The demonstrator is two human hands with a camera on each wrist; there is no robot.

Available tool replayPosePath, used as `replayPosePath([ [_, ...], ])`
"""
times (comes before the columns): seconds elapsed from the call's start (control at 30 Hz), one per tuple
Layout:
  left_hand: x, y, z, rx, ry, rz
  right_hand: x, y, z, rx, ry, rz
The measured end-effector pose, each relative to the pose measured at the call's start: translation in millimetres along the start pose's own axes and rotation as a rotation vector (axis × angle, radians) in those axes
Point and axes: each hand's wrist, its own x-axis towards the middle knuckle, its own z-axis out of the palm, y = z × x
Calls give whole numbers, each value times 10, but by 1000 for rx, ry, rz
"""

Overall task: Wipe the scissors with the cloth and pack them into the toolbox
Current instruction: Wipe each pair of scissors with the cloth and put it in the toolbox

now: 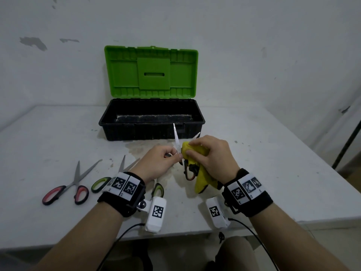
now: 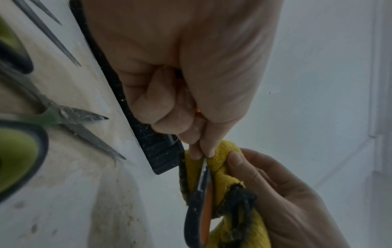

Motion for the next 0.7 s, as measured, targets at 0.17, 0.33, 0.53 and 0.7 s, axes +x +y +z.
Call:
replayPosePath([
  [0.17,-2,26,11,6,-1,36,10,8,0,-36,-25,-23],
  [0.33,-10,5,-33,63,4,60,48,12,-19,-71,-28,-20],
  [0.53,-31,25,-85,88,-18,42,200,172,-204,-140,110,133],
  [0.7,-42,32,-71,31,-3,-9,141,208,-361,-122,167,173],
])
